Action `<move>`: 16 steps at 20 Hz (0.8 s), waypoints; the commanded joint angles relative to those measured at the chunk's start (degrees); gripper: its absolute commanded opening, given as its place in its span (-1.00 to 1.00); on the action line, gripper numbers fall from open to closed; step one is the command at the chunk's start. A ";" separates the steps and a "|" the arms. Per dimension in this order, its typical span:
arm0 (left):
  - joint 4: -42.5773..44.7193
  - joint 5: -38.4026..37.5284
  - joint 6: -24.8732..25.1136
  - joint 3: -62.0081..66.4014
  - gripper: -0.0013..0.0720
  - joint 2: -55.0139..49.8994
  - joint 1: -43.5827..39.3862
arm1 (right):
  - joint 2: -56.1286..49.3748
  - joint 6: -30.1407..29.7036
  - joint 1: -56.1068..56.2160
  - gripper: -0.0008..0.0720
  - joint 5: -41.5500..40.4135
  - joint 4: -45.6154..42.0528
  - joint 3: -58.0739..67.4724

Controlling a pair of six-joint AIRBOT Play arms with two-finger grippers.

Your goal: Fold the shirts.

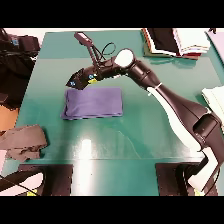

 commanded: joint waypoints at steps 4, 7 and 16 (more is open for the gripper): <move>-0.55 -1.64 0.46 -0.24 -0.90 1.42 -1.14 | 10.14 8.07 -12.68 -0.25 6.36 -15.21 -18.18; -0.59 -0.50 0.46 -0.24 -0.90 1.18 -4.37 | 15.26 13.53 -21.57 -0.22 4.28 -16.24 -32.74; -0.61 0.22 1.92 -0.98 -0.90 -2.58 -11.47 | 7.34 9.64 -23.26 0.60 -5.75 6.36 -45.29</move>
